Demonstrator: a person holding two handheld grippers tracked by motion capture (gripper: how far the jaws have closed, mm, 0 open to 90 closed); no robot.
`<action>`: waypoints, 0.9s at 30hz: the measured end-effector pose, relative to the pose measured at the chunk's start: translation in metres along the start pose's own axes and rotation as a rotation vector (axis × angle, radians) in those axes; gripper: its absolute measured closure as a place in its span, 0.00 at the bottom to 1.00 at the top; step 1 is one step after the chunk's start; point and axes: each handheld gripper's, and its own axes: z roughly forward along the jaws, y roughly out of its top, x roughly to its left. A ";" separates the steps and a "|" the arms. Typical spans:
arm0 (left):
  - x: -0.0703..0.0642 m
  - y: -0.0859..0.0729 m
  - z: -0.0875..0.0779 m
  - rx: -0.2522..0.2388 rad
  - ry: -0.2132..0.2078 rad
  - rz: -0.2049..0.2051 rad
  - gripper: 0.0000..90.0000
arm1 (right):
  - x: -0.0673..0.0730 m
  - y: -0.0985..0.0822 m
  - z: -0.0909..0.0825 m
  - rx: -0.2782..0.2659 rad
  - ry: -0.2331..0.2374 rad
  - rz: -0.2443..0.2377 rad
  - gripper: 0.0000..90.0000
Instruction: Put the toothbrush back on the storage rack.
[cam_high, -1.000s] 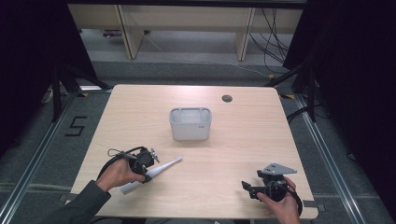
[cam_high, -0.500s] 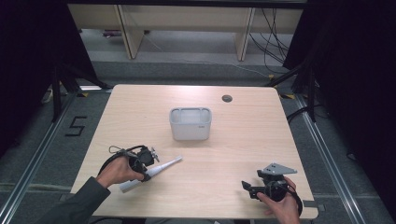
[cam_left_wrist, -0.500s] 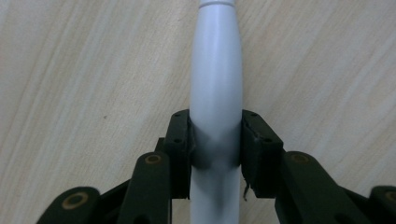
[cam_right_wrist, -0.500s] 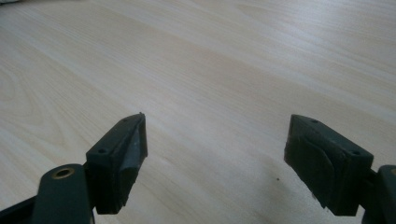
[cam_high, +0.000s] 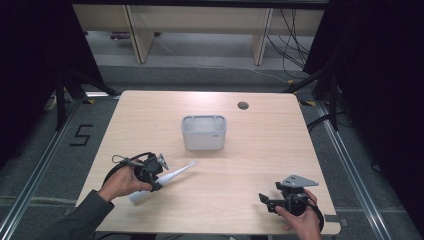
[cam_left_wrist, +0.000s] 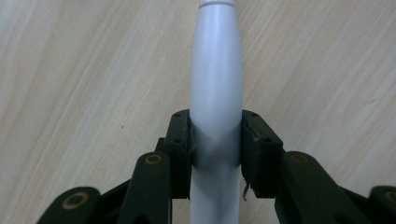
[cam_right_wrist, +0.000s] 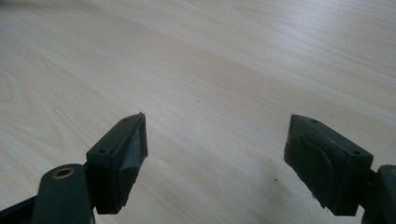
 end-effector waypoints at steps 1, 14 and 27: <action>0.000 0.000 0.000 0.000 0.000 0.000 0.74 | 0.000 0.000 0.000 -0.006 -0.001 0.002 0.24; 0.009 -0.002 -0.030 -0.232 0.005 -0.040 0.74 | 0.000 0.000 0.000 -0.006 -0.004 0.002 0.24; 0.012 0.003 -0.041 -0.445 0.034 -0.123 0.74 | -0.002 0.000 -0.001 -0.011 0.008 0.021 0.24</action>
